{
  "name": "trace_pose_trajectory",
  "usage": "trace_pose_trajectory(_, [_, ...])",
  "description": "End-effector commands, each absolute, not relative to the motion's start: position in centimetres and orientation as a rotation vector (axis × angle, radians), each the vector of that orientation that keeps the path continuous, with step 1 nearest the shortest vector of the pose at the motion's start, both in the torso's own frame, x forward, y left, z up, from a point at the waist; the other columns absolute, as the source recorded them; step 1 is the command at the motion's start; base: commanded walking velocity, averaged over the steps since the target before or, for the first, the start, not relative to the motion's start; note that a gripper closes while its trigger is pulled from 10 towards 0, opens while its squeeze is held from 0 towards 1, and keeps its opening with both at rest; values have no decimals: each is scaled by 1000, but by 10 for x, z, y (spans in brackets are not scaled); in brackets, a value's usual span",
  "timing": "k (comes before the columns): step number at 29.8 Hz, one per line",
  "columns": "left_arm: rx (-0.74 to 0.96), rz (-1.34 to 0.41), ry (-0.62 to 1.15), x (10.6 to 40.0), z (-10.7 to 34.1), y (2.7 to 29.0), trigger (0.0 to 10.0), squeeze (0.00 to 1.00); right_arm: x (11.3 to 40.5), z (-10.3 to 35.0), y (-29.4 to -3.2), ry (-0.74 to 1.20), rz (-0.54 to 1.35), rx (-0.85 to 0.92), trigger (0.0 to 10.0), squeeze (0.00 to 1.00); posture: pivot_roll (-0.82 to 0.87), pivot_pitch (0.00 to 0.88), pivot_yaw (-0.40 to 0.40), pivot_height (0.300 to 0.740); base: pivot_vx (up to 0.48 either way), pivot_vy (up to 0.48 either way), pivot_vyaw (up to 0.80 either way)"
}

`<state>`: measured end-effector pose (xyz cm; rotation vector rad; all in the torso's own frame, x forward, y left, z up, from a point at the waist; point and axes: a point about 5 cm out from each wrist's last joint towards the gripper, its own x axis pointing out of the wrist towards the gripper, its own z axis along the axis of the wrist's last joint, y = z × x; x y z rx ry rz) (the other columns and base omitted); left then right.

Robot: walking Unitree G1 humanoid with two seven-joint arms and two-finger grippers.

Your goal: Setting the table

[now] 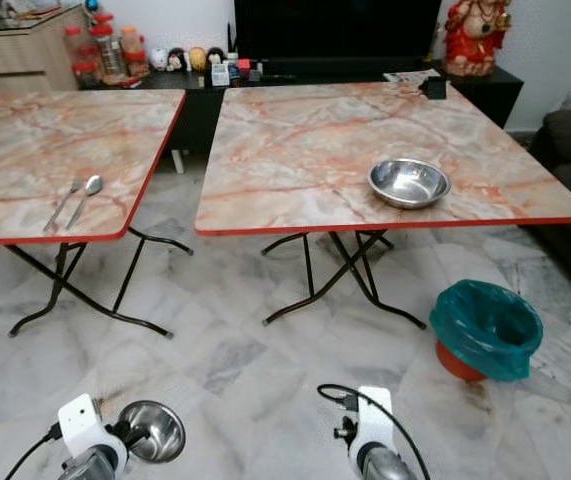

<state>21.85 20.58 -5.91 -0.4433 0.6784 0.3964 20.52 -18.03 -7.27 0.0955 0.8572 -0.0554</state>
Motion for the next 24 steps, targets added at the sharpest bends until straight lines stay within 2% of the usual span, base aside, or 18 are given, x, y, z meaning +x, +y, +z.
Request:
trace_pose_trajectory(1, [-435, 420, 682, 216, -60, 210, 10000, 0, 211, -70, -175, 842, -39, 94, 10000, 0, 72, 0, 8, 740, 341, 0, 538])
trace_pose_trajectory(7, [-446, 442, 678, 214, -61, 213, 10000, 0, 211, -70, -172, 842, -25, 87, 10000, 0, 63, 0, 4, 740, 370, 0, 90])
trace_pose_trajectory(10, [-447, 442, 677, 214, -61, 213, 10000, 0, 211, -70, -172, 840, -29, 92, 10000, 0, 63, 0, 4, 740, 382, 0, 583])
trace_pose_trajectory(24, [-445, 448, 671, 214, -60, 214, 10000, 0, 209, -71, -173, 851, -30, 103, 10000, 0, 64, 0, 5, 740, 388, 0, 0])
